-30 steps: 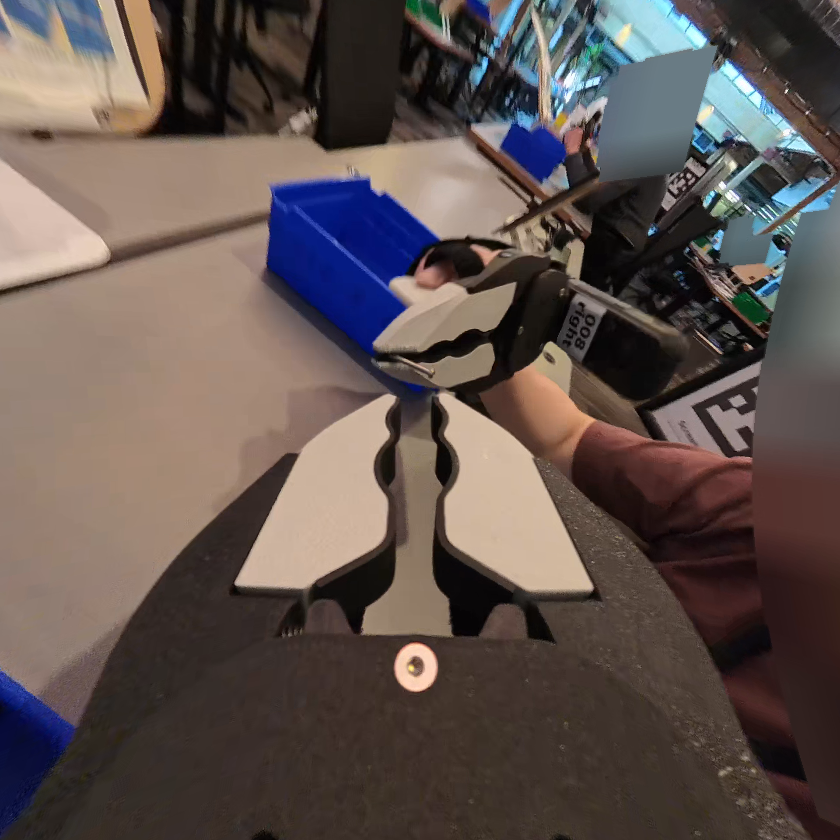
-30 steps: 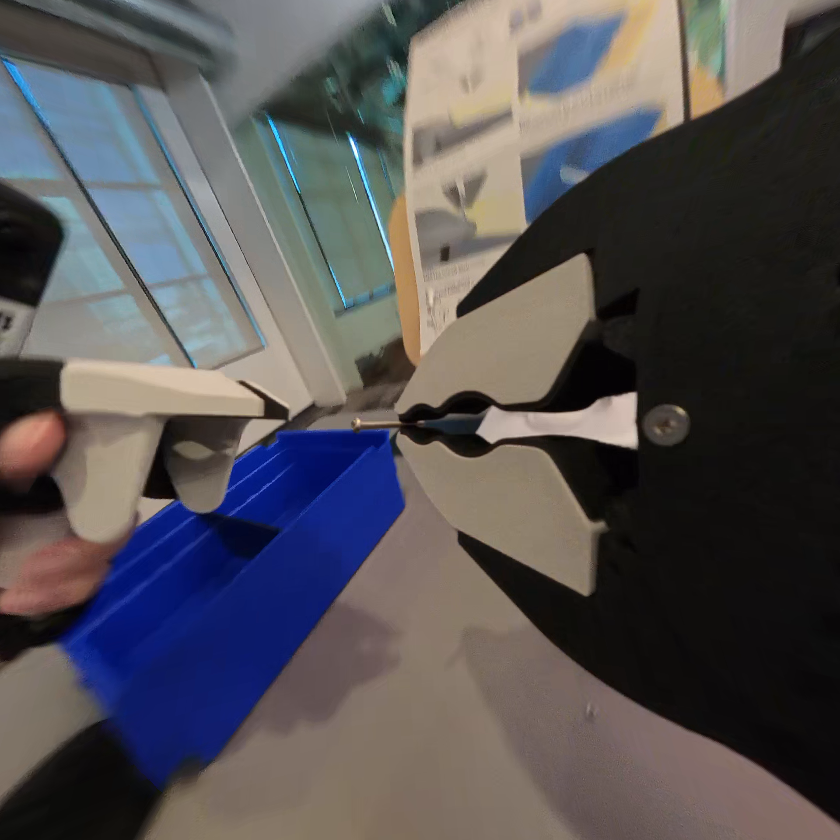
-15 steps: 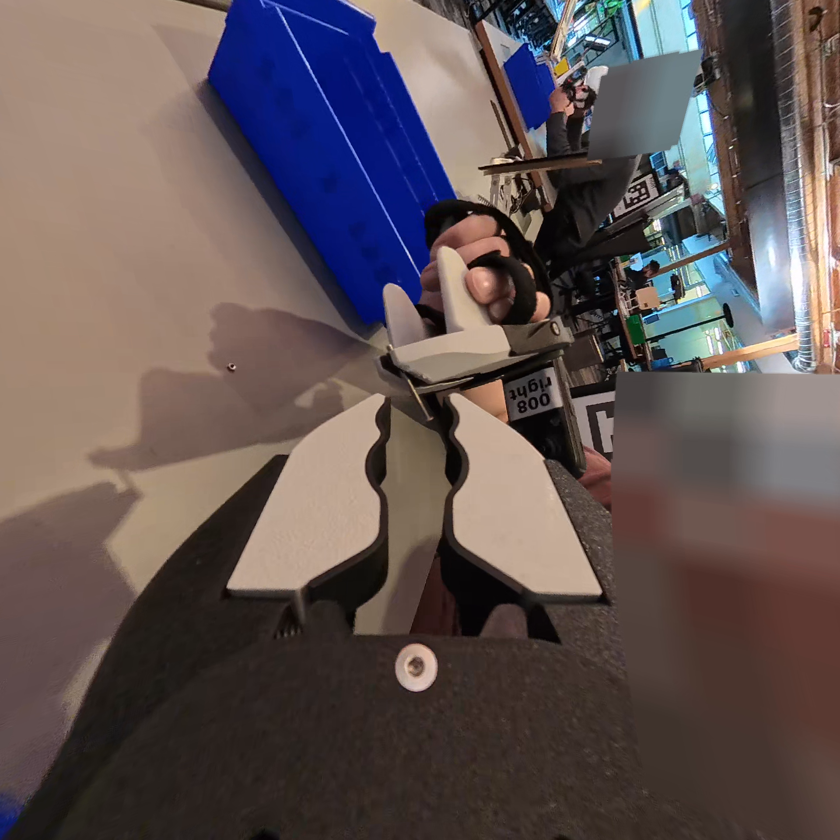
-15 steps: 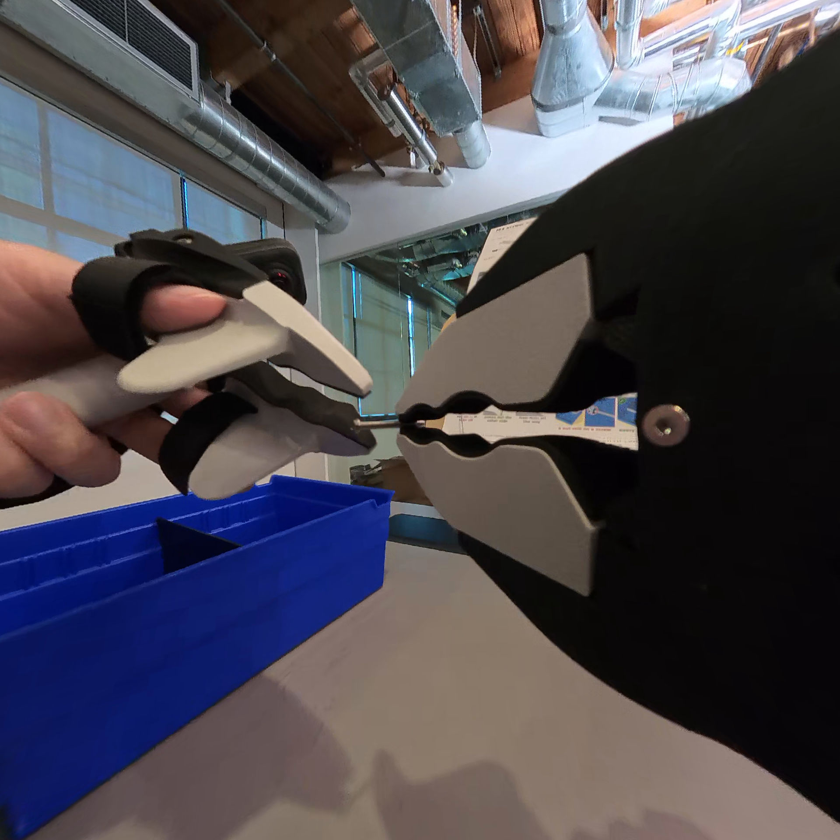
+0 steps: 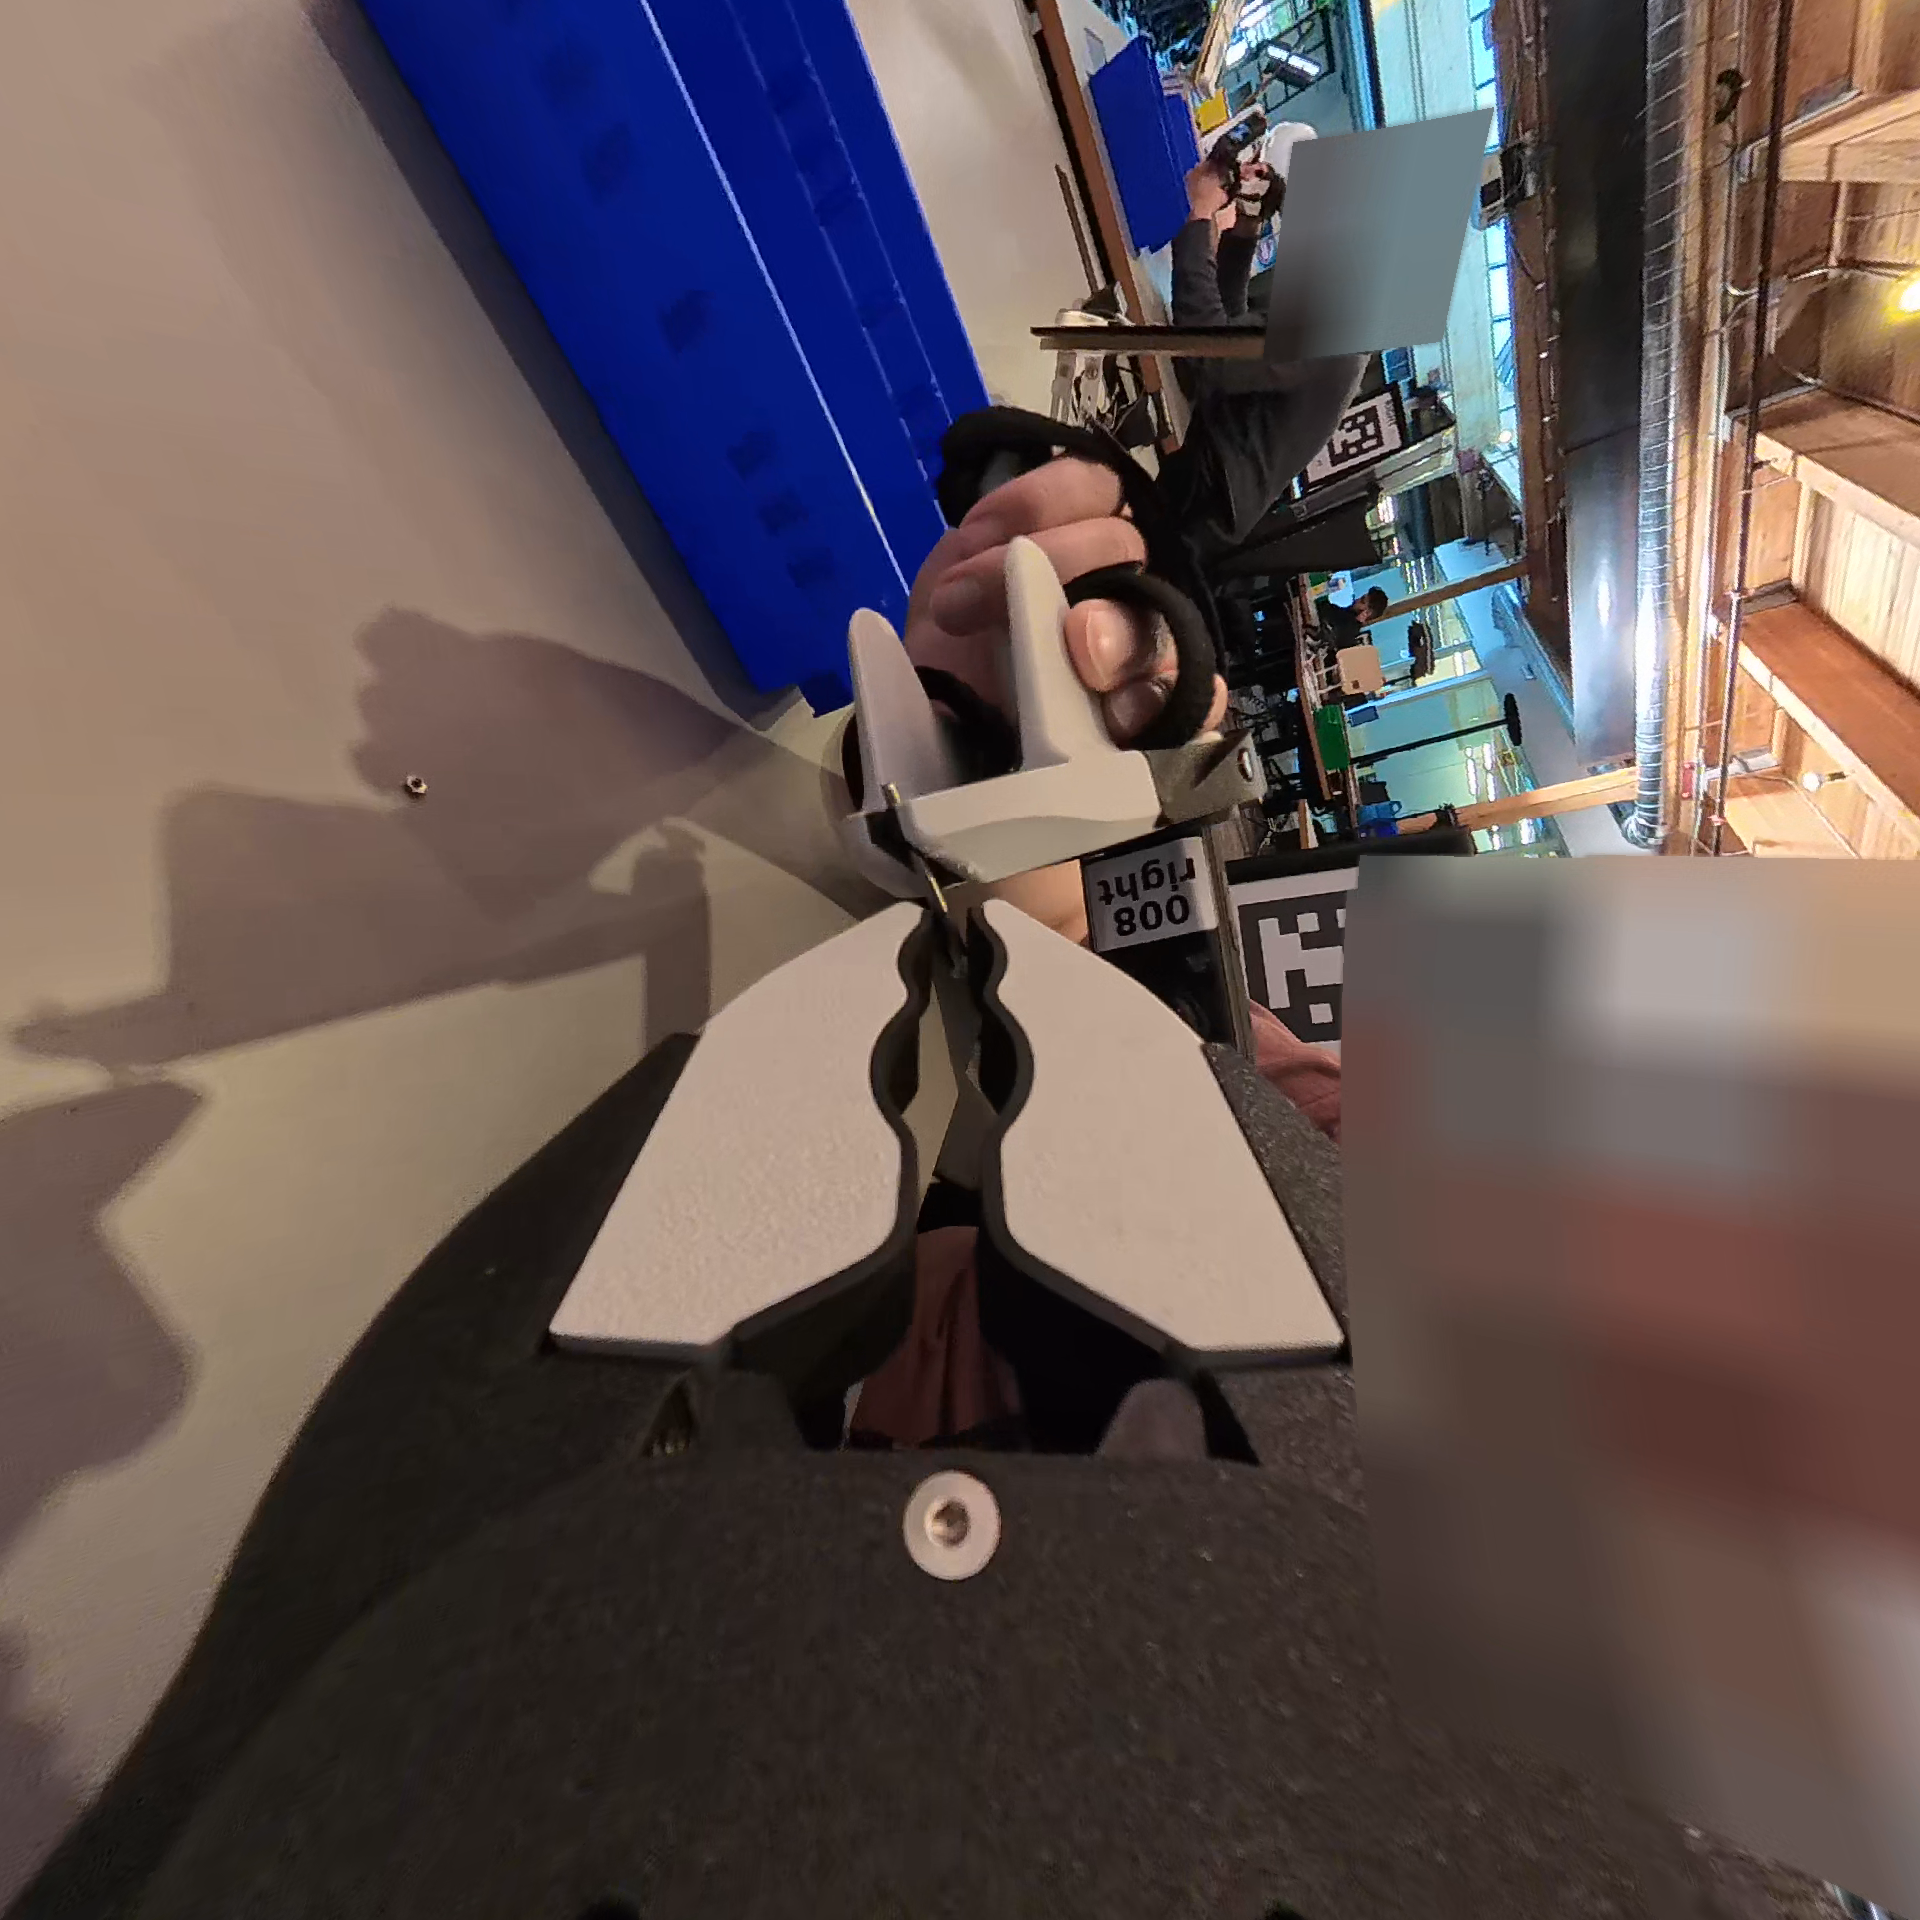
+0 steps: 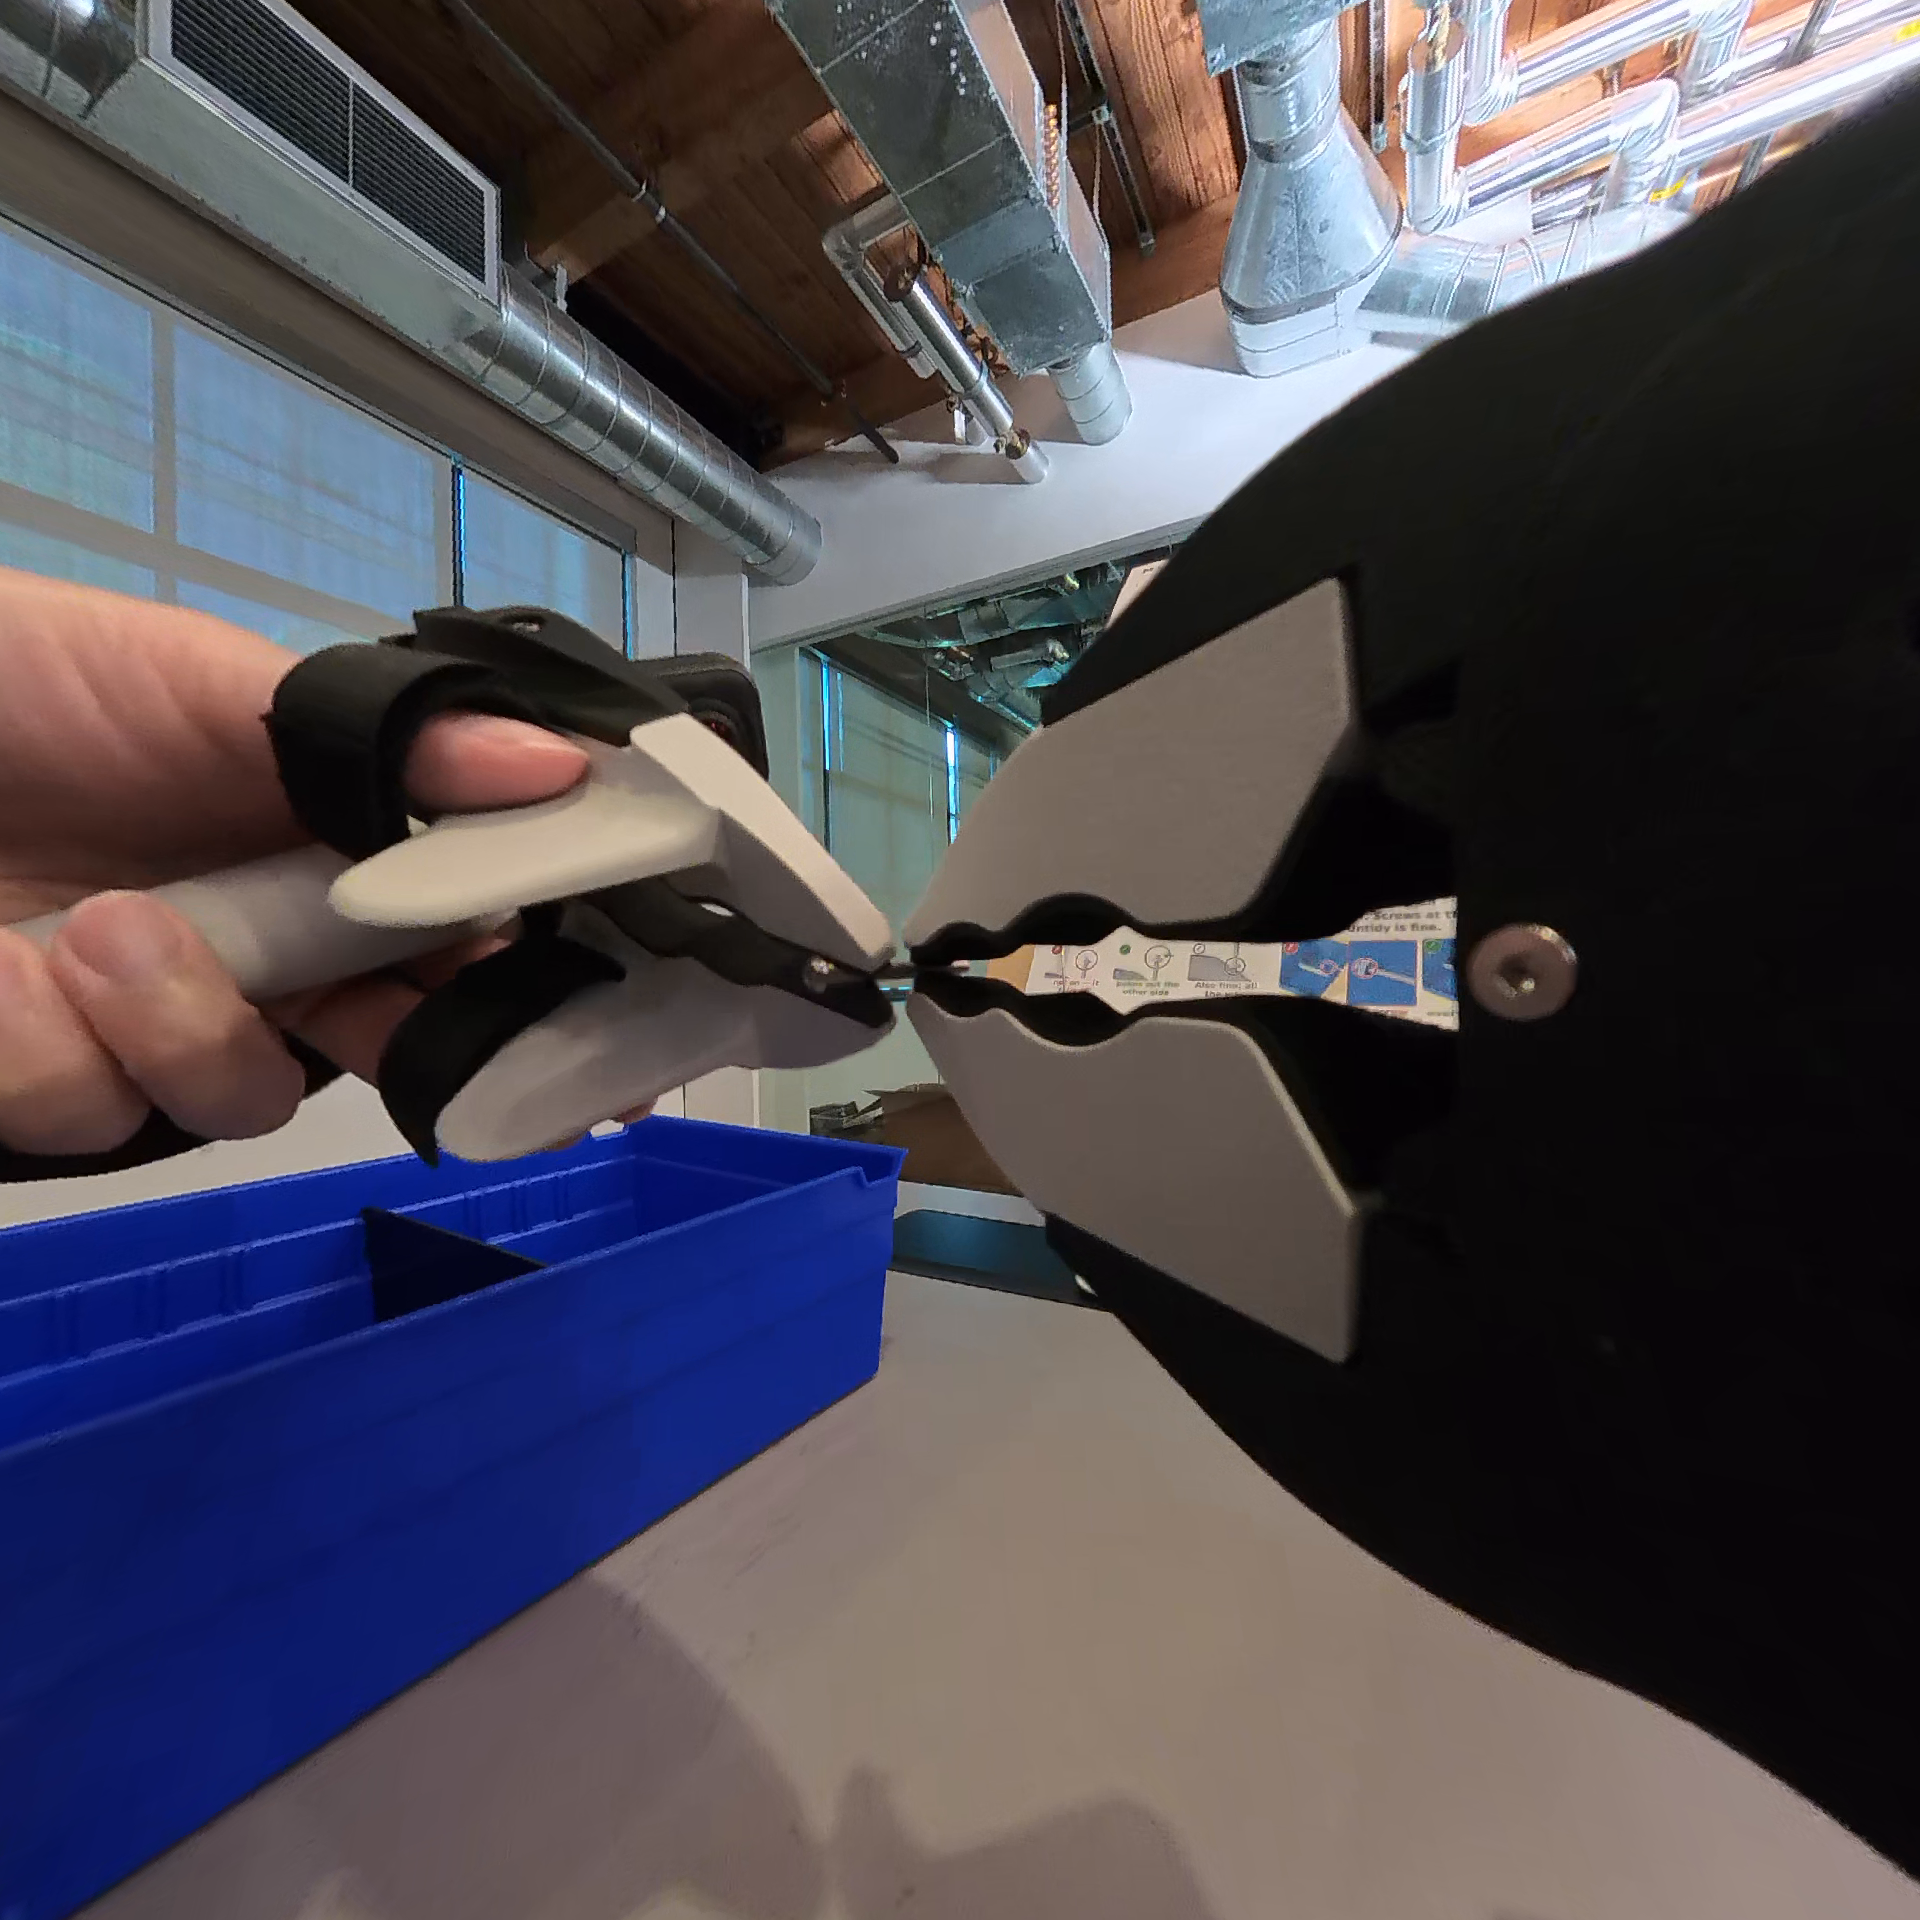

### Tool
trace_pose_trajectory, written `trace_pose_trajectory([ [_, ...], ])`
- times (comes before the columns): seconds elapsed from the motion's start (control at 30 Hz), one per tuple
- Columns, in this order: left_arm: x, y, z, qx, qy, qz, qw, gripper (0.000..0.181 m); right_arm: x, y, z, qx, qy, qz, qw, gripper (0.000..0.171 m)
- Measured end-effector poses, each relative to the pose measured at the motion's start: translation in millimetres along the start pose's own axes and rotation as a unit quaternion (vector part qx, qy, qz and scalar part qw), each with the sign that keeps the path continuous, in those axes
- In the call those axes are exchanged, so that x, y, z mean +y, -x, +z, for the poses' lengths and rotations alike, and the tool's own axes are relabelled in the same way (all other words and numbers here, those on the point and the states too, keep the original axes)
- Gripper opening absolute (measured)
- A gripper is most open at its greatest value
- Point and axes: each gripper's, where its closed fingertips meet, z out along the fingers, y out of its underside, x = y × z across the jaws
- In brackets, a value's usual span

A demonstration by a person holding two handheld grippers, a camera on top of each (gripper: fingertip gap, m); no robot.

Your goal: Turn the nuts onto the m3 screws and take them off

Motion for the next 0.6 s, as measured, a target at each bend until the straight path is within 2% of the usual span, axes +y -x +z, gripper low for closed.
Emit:
trace_pose_trajectory([
  [0.3,6.6,-7.4,1.0,0.056,0.022,-0.037,0.998,0.004,-7.0,-5.0,-4.1,0.034,-0.006,-0.039,0.999,0.003],
  [0.6,7.6,-8.9,1.3,0.072,0.021,-0.047,0.996,0.004,-7.3,-6.2,-3.7,0.045,0.0,-0.052,0.998,0.003],
])
